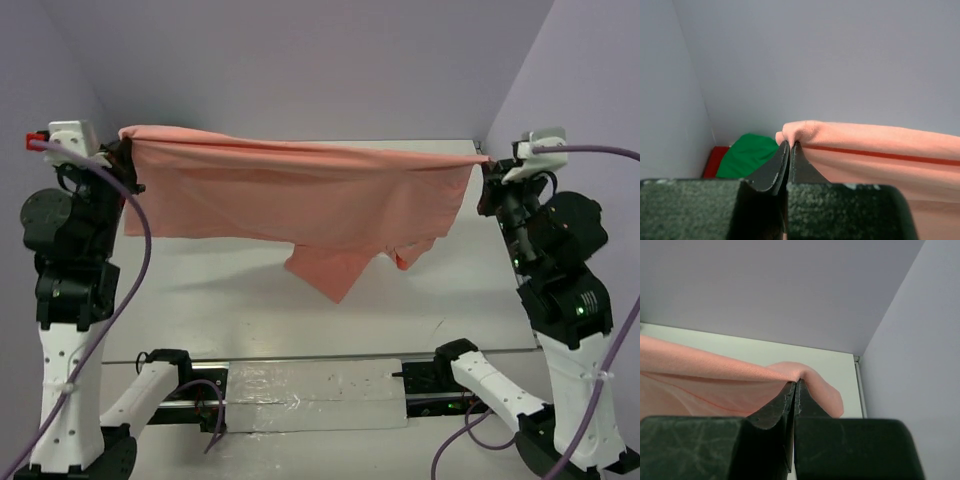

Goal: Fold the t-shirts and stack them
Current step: Flatten the tshirt out

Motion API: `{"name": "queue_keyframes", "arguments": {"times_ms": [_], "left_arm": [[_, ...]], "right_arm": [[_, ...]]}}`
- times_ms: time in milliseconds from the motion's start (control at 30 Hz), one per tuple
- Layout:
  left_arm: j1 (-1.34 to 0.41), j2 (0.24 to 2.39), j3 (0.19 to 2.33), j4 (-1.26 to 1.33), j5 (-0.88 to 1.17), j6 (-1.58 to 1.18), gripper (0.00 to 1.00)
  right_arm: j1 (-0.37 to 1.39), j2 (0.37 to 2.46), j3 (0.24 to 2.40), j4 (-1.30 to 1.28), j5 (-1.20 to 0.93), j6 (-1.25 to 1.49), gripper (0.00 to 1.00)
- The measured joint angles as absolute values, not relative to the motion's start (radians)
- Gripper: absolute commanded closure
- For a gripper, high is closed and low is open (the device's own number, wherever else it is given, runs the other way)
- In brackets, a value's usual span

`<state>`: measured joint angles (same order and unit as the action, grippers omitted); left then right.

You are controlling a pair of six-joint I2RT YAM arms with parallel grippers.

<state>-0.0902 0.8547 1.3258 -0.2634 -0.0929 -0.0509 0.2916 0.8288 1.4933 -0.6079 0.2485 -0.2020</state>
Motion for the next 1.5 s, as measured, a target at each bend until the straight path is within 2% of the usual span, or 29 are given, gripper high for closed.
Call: {"name": "queue_keyframes", "arguments": {"times_ms": [433,633,833,1200,1300,1500], "left_arm": [[-0.09,0.67,1.455,-0.441,-0.035,-0.097,1.0],[-0.09,0.679,1.499,-0.448,-0.013,-0.103,1.0],[-0.09,0.879,1.522,-0.292,-0.015,-0.091,1.0],[-0.102,1.591,1.557,0.049,-0.076,-0.009,1.0],[-0.105,1.709,1.542,0.108,-0.083,0.015,1.0],[-0.107,1.803,1.447,0.258,-0.109,0.043,1.0]], "right_arm": [[0.292,0.625,1.558,-0.736,0.182,-0.122,1.0],[0.292,0.679,1.589,-0.721,0.199,-0.131,1.0],[0.288,1.004,1.743,-0.609,0.253,-0.178,1.0],[0.269,1.906,2.212,-0.538,0.311,-0.216,1.0],[0.268,2.037,2.26,-0.542,0.317,-0.226,1.0],[0.268,2.152,2.259,-0.516,0.34,-0.241,1.0]]}}
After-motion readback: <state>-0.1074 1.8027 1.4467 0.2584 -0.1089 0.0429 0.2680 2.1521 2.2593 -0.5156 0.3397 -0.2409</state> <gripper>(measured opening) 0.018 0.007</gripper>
